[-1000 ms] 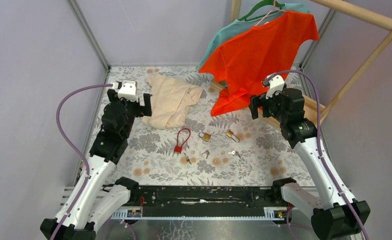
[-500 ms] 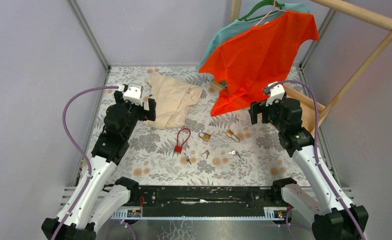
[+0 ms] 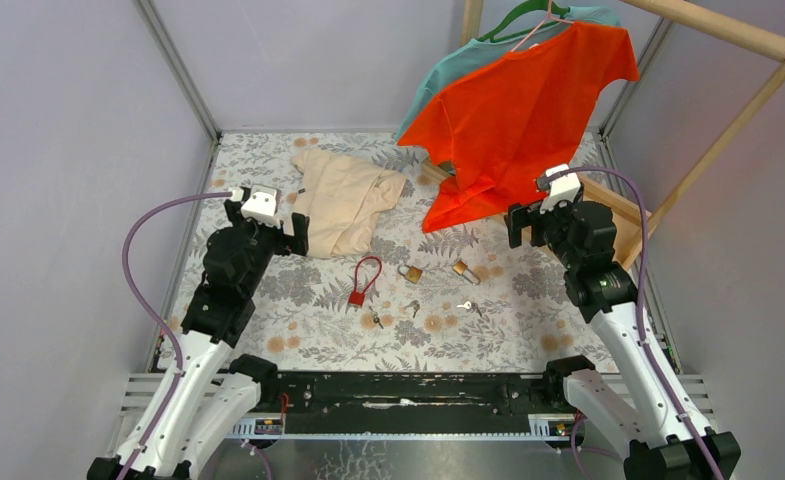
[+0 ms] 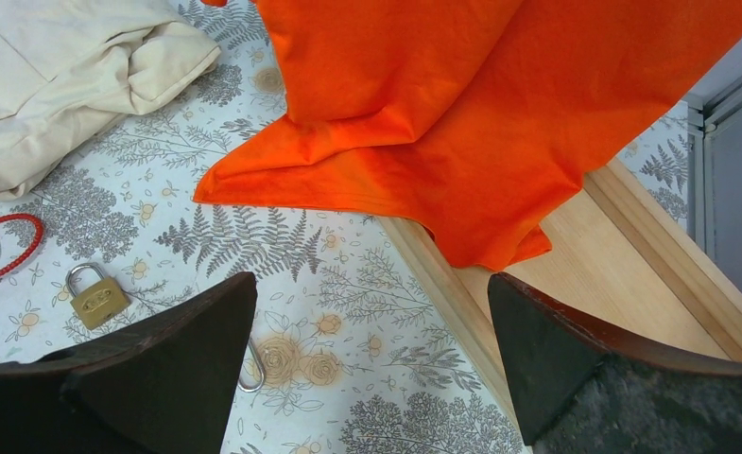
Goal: Lock with the key
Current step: Reset both arms
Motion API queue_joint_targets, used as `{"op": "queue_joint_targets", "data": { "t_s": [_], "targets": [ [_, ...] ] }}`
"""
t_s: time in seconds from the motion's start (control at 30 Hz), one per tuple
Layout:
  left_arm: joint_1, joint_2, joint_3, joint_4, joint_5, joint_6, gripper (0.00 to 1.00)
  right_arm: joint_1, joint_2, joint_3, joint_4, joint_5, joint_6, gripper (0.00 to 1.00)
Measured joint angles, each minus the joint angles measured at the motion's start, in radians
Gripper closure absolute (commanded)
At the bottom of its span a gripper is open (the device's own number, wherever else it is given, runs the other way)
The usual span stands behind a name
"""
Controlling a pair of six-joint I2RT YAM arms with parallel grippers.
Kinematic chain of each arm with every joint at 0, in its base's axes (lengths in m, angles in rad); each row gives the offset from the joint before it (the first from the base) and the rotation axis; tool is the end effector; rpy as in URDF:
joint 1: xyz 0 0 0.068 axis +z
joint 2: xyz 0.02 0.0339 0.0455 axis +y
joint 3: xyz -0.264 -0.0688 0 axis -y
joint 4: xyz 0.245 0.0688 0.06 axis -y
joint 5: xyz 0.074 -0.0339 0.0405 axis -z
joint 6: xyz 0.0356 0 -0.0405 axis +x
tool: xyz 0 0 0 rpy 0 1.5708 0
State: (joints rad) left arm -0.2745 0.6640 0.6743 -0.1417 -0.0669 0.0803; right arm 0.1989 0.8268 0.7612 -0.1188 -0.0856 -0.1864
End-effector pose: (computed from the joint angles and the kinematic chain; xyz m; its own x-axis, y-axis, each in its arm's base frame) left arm 0.1595 -0.0424 0.3244 -0.1091 0.1139 -0.9875 0.2161 0.9724 0.0883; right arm 0.1927 0.0420 0.3315 -0.1249 -0.2135 -0.9689 -0.3077 0.9367 -0.1668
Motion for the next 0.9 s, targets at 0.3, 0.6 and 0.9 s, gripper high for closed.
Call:
{"op": "queue_joint_targets", "data": {
  "t_s": [0.3,0.6,0.9],
  "targets": [
    [0.002,-0.002,0.0,-0.002,0.008,0.0,0.0,-0.023,-0.008,0.0,-0.003,-0.002,0.0,0.01],
    [0.001,-0.002,0.0,-0.002,0.008,0.0,0.0,-0.03,-0.008,0.0,-0.003,-0.005,0.0,0.01],
    [0.001,-0.001,0.0,-0.002,0.008,0.0,0.0,-0.03,-0.007,0.0,-0.004,-0.005,0.0,0.01]
  ]
}}
